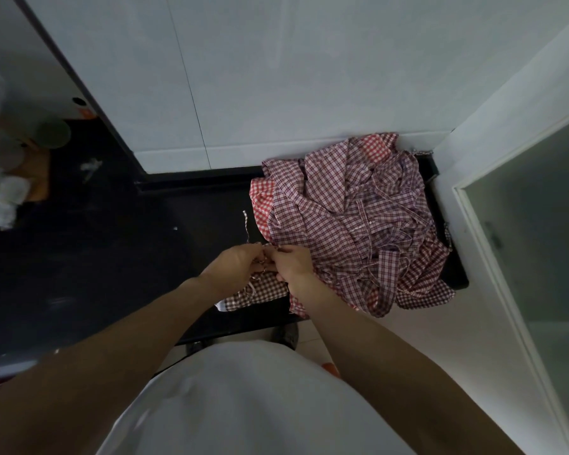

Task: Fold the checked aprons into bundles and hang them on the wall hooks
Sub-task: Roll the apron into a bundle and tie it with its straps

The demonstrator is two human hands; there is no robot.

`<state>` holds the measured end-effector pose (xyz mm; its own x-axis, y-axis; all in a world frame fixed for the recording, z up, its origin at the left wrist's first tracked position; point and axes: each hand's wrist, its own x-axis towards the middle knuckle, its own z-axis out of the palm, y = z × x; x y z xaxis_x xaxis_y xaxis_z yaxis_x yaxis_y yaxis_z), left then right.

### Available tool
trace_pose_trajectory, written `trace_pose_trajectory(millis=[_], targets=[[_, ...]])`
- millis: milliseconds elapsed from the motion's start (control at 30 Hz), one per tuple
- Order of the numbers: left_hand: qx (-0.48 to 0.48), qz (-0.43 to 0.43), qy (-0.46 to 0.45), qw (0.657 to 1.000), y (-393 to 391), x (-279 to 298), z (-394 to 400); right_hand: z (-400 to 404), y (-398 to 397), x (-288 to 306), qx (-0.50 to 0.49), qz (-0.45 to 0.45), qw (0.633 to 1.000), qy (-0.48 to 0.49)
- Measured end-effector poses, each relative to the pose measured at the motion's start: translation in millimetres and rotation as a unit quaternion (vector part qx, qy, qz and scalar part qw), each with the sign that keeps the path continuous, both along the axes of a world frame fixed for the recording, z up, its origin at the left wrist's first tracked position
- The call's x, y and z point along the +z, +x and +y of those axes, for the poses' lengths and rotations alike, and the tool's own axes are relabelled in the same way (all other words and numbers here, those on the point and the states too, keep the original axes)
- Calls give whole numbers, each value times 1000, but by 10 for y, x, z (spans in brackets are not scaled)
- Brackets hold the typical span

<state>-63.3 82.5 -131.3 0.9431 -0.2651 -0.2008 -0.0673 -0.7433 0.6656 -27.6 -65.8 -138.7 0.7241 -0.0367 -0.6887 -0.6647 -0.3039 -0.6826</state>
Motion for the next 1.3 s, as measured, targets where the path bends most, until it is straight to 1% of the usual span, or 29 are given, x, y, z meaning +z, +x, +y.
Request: trace_pose_trajectory(millis=[67, 167, 233, 300, 367, 433, 500, 600, 700, 867, 1033, 1167, 1300], targets=[[-3, -28, -8, 1000, -11, -13, -2, -22, 1, 39, 6, -13, 1000, -4], [14, -45, -27, 999, -6, 19, 12, -19, 3, 106, 32, -38, 999, 4], [32, -63, -41, 997, 13, 28, 24, -9, -11, 127, 49, -70, 996, 25], [59, -60, -39, 996, 39, 13, 46, -30, -58, 149, 62, -120, 991, 27], [96, 2, -35, 995, 73, -1, 89, -81, -97, 147, 92, -175, 980, -2], [129, 96, -44, 986, 119, 13, 121, -131, -116, 96, 162, -214, 962, -43], [136, 151, -52, 978, 177, 32, 123, -138, -115, 56, 210, -246, 943, -74], [142, 211, -67, 965, 242, 87, 110, -87, -114, 24, 226, -279, 928, -96], [167, 257, -99, 947, 270, 82, 138, -28, -160, -9, 214, -314, 920, -100], [192, 270, -134, 934, 267, 67, 146, -41, -221, -45, 213, -342, 911, -86], [195, 279, -156, 927, 260, 83, 136, -10, -249, -51, 214, -391, 887, -119], [205, 275, -151, 927, 254, 75, 124, 13, -255, -95, 215, -396, 883, -135], [217, 244, -100, 940, 267, 34, 83, 12, -240, -144, 216, -376, 890, -143]])
